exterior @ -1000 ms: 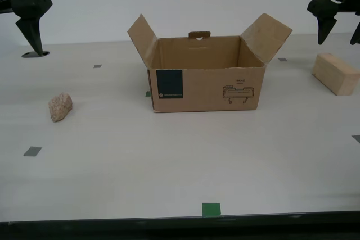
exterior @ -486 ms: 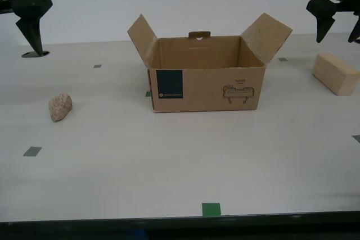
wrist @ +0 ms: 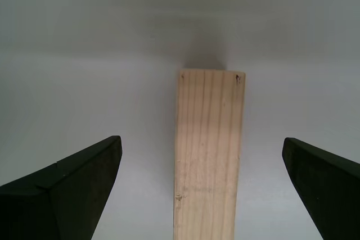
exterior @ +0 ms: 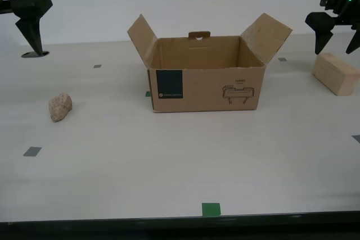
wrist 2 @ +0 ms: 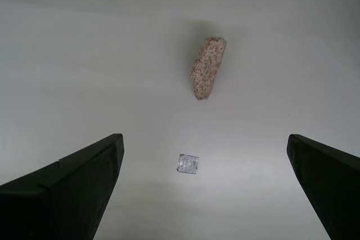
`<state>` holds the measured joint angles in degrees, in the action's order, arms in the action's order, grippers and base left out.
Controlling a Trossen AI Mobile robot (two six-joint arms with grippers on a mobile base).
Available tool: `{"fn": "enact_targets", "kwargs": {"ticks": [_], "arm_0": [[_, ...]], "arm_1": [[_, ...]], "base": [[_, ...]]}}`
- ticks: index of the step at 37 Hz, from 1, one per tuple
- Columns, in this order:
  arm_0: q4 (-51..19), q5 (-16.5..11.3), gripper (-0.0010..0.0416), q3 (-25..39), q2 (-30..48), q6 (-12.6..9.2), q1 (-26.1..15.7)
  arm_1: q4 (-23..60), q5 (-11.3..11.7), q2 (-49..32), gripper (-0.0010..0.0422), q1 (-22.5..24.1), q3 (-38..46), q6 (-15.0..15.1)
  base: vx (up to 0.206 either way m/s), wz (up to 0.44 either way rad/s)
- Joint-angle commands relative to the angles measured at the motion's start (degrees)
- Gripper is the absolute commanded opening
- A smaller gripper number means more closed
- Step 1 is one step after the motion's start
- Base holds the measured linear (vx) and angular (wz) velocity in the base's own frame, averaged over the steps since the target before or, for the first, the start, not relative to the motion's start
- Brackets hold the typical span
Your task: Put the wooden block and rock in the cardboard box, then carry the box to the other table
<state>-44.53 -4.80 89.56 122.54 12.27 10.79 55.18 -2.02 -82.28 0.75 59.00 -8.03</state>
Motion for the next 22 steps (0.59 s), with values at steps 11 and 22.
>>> {"fn": "enact_targets", "kwargs": {"ticks": [11,22], "arm_0": [[10.5,2.2,0.0398,-7.1,0.0,1.5,0.2],[14.1,2.1,0.0399,-7.1,0.0,1.9,0.4]], "arm_1": [[0.0,0.1,0.0,0.0398,0.0,0.0,0.0],[-0.2,0.1,0.0,0.0398,0.0,0.0,-0.2]], "base": [[0.000,0.000],[0.000,0.000]]}}
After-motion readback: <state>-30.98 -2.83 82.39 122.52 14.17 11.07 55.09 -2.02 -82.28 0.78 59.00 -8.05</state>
